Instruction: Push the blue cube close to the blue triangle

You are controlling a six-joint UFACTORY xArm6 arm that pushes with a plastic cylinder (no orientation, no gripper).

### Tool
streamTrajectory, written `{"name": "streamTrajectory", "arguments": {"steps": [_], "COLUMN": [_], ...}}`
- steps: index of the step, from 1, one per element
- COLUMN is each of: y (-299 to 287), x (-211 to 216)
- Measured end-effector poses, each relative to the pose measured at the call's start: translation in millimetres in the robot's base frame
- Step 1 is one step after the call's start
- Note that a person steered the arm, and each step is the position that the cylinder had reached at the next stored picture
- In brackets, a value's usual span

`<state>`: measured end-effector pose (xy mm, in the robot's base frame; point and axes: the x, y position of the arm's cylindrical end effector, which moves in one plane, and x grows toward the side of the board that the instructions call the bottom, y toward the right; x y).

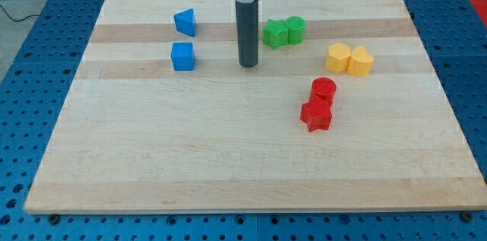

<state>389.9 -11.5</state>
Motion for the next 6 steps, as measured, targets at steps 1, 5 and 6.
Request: {"name": "streamTrajectory", "arguments": {"steps": [1,5,6], "y": [-36,-99,-99], "x": [13,-41,-39]}}
